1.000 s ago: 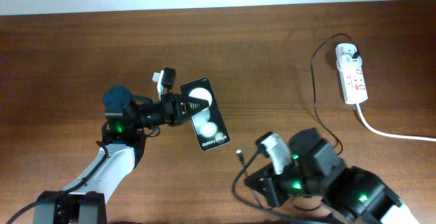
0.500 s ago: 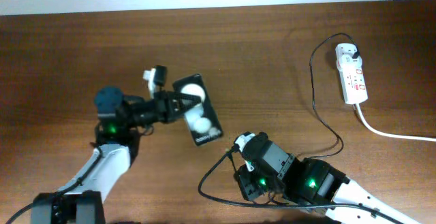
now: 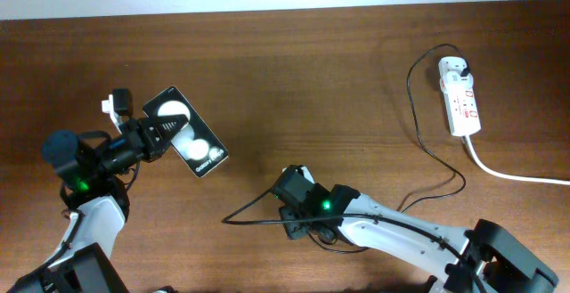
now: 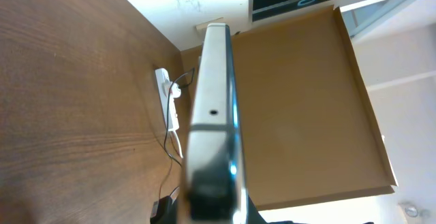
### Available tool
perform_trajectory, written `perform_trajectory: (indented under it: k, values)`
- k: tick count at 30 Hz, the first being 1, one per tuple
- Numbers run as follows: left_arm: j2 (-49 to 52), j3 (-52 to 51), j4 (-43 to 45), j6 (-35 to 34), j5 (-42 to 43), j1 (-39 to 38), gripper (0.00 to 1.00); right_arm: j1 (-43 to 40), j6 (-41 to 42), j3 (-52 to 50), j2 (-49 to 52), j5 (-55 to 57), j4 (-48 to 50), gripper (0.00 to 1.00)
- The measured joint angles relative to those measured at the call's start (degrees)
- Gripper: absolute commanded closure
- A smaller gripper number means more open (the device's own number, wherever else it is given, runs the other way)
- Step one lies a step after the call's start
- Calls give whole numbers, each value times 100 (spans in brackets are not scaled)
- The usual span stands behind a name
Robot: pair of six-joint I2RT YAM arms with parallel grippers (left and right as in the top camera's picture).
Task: Plug charger to phone and switch on socket
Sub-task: 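Carry the cable plug toward the phone's bottom port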
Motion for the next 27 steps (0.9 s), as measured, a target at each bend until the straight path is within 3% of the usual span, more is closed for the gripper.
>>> perform_trajectory:
  k: [4,5,8,10,13,17,24,27]
  values:
    - [0,0,0,0,33,-2,100,2,-223,0,328,90,330,56]
    - [0,0,0,0,35,0,100,0,-293,13,551,184,348,67]
    - [0,0,0,0,94,-2,100,0,-374,28,599,328,396,81]
    - [0,0,0,0,203,-2,100,0,-409,31,605,378,385,96]
    - [0,0,0,0,293,-2,100,0,-389,162,645,389,24,96]
    - [0,0,2,0,450,-2,100,2,-299,1071,461,35,-1565,96]
    - [0,0,4,-2,393,-542,100,50,264,1239,-3517,-229,-2208,96]
    - [0,0,-9,-111,-70,-1316,100,640,643,1152,-4026,-201,-2205,96]
